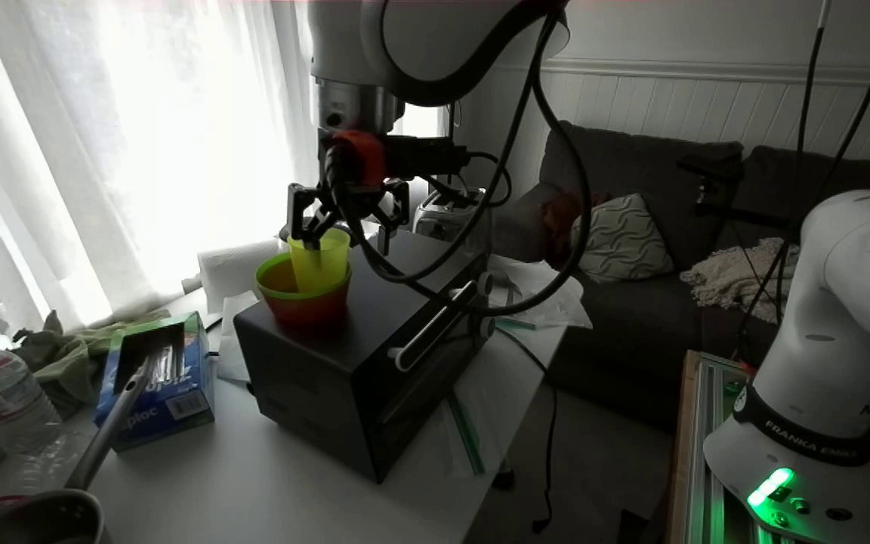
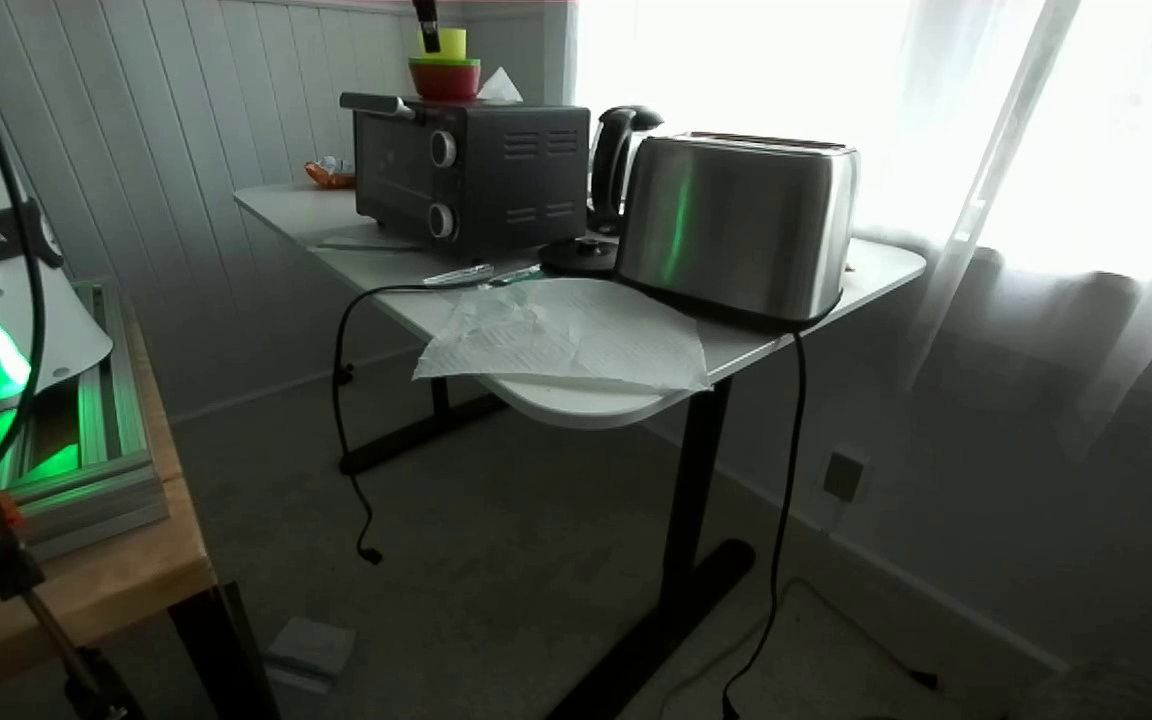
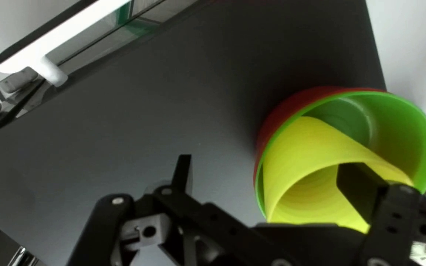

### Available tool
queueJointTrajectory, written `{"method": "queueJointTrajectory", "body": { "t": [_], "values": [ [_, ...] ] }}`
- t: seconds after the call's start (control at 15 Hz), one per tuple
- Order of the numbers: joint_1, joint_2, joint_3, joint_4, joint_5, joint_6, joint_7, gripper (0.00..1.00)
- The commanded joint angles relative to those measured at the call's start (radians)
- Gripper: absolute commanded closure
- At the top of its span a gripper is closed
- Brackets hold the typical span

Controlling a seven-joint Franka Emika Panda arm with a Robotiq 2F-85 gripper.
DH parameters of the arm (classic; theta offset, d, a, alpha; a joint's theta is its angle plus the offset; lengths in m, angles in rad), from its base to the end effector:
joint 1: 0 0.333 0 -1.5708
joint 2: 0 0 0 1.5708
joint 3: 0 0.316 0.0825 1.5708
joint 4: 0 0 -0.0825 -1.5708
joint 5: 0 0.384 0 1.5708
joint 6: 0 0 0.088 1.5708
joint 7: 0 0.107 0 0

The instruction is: Stack the two bowls together then put the yellow cup in the green bowl and place the bowls on the table

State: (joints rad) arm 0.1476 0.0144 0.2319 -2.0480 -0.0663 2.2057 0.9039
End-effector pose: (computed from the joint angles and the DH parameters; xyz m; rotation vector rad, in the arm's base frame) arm 0.5275 0.2076 0.4462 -2.9976 0.7482 -0.2271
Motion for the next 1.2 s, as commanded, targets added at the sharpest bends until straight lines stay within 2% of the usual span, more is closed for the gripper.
{"method": "queueJointTrajectory", "body": {
  "t": [0.0,0.27,0.33,0.4,1.07,1.13],
  "values": [
    [0.019,0.034,-0.019,0.025,0.016,-0.017,0.062,0.0],
    [0.023,0.059,-0.023,0.032,0.035,-0.02,0.095,0.0],
    [0.024,0.062,-0.025,0.034,0.037,-0.018,0.105,0.07],
    [0.023,0.062,-0.026,0.033,0.044,-0.014,0.112,0.26],
    [0.021,0.07,-0.041,0.029,0.088,0.006,0.131,0.96],
    [0.021,0.067,-0.04,0.031,0.103,0.008,0.126,0.97]
  ]
}}
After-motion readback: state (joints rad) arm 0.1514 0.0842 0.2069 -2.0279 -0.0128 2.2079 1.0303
